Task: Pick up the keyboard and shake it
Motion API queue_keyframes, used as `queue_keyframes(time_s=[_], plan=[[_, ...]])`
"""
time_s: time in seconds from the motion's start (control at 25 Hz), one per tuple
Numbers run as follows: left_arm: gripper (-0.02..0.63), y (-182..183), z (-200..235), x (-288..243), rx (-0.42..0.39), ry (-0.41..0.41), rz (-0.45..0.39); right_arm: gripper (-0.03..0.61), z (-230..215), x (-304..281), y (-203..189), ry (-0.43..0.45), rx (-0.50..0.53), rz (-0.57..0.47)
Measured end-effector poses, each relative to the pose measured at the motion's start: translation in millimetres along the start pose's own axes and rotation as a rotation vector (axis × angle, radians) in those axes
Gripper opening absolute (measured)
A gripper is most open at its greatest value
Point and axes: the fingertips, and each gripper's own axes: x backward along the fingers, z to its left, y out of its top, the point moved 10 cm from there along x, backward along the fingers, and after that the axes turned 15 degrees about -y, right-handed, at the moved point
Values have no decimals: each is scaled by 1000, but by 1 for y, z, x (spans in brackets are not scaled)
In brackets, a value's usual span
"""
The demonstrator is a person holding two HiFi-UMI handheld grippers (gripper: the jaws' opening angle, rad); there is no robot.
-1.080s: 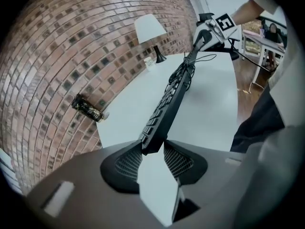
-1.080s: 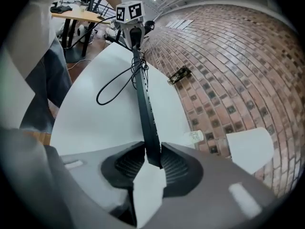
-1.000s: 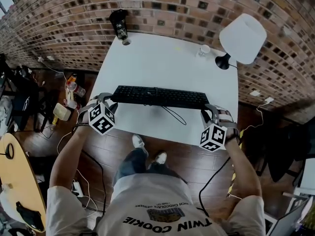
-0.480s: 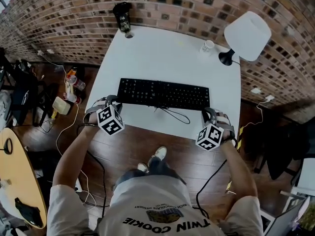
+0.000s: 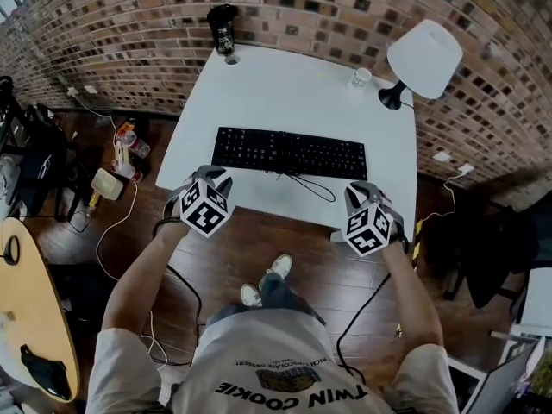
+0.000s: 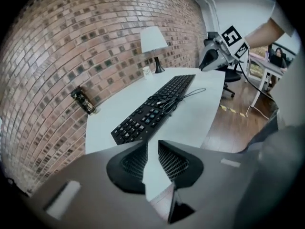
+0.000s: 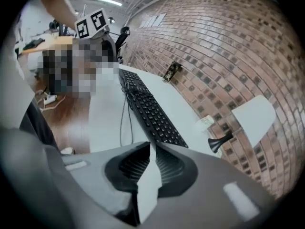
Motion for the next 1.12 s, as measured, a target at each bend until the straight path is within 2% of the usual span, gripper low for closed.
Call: queue_keyframes(time_s=[0.16,0.24,0.4,0.6,0.84,0.96,1.12], plan=[[19,2,-37,24,53,-11,-143,35,21,40,19,33,-148,-12],[8,1,-56,34,94,-32,-214,35,33,62,28,36,-207,-32],[8,-3,-94,47,168,-73,-318,35,58,101,40,63,-367,-75],[8,0,-151,55,252,-91,-412,35,81,135,34,84,-486,-99],[8,12,-220,58,326,-100,-464,35,104,172,13,143,-635,-153],[8,22,-258,58,379,-108,-484,35,112,194,-8,179,-700,-184],[8,43,-314,58,412,-82,-495,29,116,228,-44,209,-771,-225]])
